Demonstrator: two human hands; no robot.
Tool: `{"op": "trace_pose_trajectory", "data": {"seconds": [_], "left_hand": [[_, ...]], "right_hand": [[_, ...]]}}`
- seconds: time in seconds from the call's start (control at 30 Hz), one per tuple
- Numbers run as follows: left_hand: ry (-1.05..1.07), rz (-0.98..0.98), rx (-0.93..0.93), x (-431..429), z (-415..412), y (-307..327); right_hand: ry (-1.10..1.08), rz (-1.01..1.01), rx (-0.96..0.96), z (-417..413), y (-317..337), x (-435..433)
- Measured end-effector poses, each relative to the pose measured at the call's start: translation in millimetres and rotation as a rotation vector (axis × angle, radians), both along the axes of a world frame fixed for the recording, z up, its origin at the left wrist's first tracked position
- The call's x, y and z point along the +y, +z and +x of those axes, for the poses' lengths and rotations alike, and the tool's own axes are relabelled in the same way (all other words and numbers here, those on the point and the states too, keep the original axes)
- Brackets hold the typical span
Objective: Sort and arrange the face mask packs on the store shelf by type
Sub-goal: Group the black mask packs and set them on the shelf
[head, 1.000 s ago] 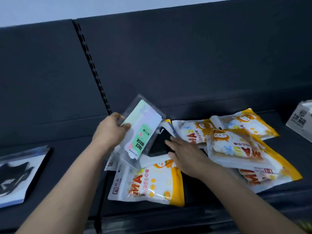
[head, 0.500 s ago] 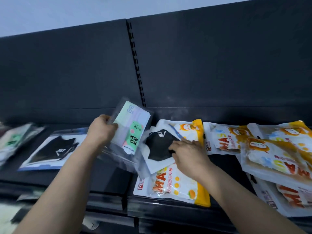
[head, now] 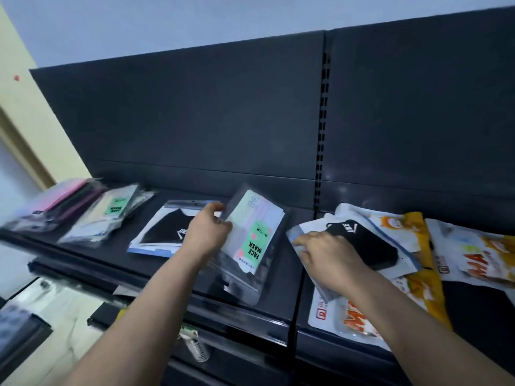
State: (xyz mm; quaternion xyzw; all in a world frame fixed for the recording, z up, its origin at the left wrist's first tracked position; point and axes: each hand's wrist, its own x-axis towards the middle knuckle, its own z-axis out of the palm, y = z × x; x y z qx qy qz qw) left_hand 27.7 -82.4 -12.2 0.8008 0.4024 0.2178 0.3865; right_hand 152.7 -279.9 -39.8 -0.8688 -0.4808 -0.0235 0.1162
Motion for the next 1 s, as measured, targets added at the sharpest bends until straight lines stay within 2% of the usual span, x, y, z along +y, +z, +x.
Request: {"op": "trace_pose_trajectory", "data": {"seconds": [0.23, 0.37, 0.53, 0.67, 0.83, 0.9, 1.0], "left_hand": [[0.108, -0.060, -0.087, 80, -41, 5], [0.239, 0.016, -0.166, 148, -79, 12], [0.349, 0.153, -0.057, 231, -118, 18], [0.301, 0.143, 0.010, 286, -127, 5], [0.295, 0.126, -0.010, 334, -126, -3], [0.284, 0.180, 0.100, 350, -126, -10], [0.256, 0.276, 0.401, 364, -125, -23]], "right_hand": [[0.029, 0.005, 0.012, -33, 4, 79], [0.043, 0.014, 0.019, -60, -1, 133], [0.074, 0.025, 0.019, -87, -8, 200], [0.079, 0.003, 0.007, -100, -12, 244], [0.051, -0.070, 0.029, -102, -13, 276], [0.029, -0.071, 0.040, -100, -14, 280], [0.002, -0.067, 0.039, -95, -16, 283]]}}
